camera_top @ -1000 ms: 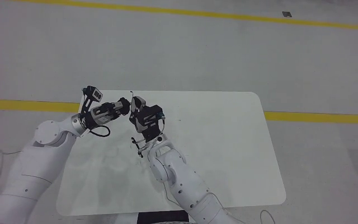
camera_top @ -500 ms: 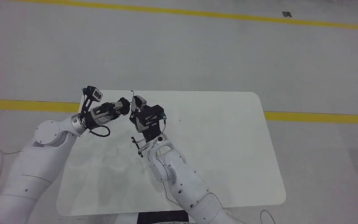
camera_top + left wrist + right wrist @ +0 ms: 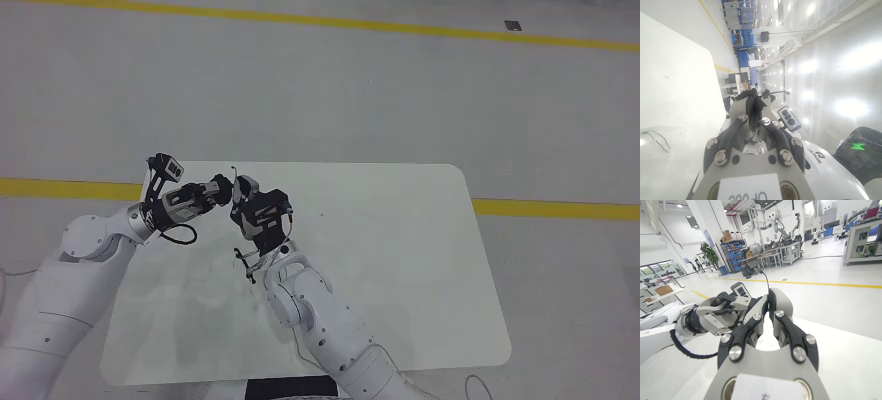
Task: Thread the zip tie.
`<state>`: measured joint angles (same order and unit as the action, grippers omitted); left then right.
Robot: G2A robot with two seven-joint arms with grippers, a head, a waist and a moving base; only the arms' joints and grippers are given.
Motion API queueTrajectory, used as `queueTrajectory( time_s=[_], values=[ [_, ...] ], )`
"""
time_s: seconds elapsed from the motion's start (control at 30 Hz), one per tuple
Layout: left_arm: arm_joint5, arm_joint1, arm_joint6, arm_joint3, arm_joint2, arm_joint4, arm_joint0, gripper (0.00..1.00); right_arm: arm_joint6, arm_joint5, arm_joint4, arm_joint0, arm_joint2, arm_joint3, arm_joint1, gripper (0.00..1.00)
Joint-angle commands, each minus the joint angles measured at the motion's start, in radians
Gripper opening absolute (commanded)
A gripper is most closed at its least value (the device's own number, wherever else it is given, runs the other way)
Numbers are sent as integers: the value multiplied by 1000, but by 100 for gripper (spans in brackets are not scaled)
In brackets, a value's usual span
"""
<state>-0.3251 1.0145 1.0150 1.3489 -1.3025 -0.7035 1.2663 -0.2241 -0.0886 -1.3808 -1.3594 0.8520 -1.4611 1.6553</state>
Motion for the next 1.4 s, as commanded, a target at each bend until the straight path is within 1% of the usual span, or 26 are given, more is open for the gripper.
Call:
queueTrajectory(
  time_s=[0.0,0.07,0.1,0.13,0.27,0.37,0.47,0.5,0.53,0.57,0.9,0.93,1.0,1.07,1.1,1.17,1.2,1.27,1.33,1.37],
  values=[
    [0,0,0,0,0,0,0,0,2,0,1,-1,0,0,0,0],
    [0,0,0,0,0,0,0,0,4,0,-1,-1,0,-1,-1,0],
    [0,0,0,0,0,0,0,0,5,-1,-3,-2,1,-2,-1,40],
    [0,0,0,0,0,0,0,0,5,-3,-5,-3,2,-5,-2,100],
    [0,0,0,0,0,0,0,0,8,0,-18,-11,16,-22,-7,100],
    [0,0,0,0,0,0,0,0,9,18,-39,-22,38,-44,-16,100],
    [0,0,0,0,0,0,0,0,4,48,-65,-36,63,-68,-27,100],
    [0,0,0,0,0,0,0,0,-2,67,-78,-40,70,-73,-31,100],
    [0,0,0,0,0,0,0,0,-13,89,-128,-38,79,-72,-39,100],
    [0,0,0,0,0,0,0,0,-15,91,-142,-39,82,-71,-41,100],
    [0,0,0,0,0,0,0,0,-15,91,-142,-39,82,-71,-41,100],
    [13,0,-16,-1,2,-1,4,0,-14,77,-189,-31,86,-65,-45,100],
    [60,1,-25,-1,1,-34,11,0,-6,53,-189,17,62,-16,-69,100],
    [115,3,-18,-3,-6,-124,19,0,-23,14,-189,60,27,23,-96,100],
    [142,3,-11,-5,-12,-158,20,0,-33,-17,-189,92,-8,48,-117,100],
    [178,3,-9,-13,-18,-194,22,0,-57,-64,-189,134,-62,78,-149,100],
    [201,3,-11,-16,-21,-215,22,0,-69,-97,-189,161,-101,97,-170,100],
    [237,4,-10,-20,-23,-249,25,0,-79,-150,-189,188,-148,111,-197,100],
    [271,4,-2,-27,-28,-279,23,0,-84,-191,-189,212,-195,118,-223,100],
    [284,4,-3,-32,-28,-285,23,0,-84,-203,-189,219,-210,118,-232,100]
  ],
)
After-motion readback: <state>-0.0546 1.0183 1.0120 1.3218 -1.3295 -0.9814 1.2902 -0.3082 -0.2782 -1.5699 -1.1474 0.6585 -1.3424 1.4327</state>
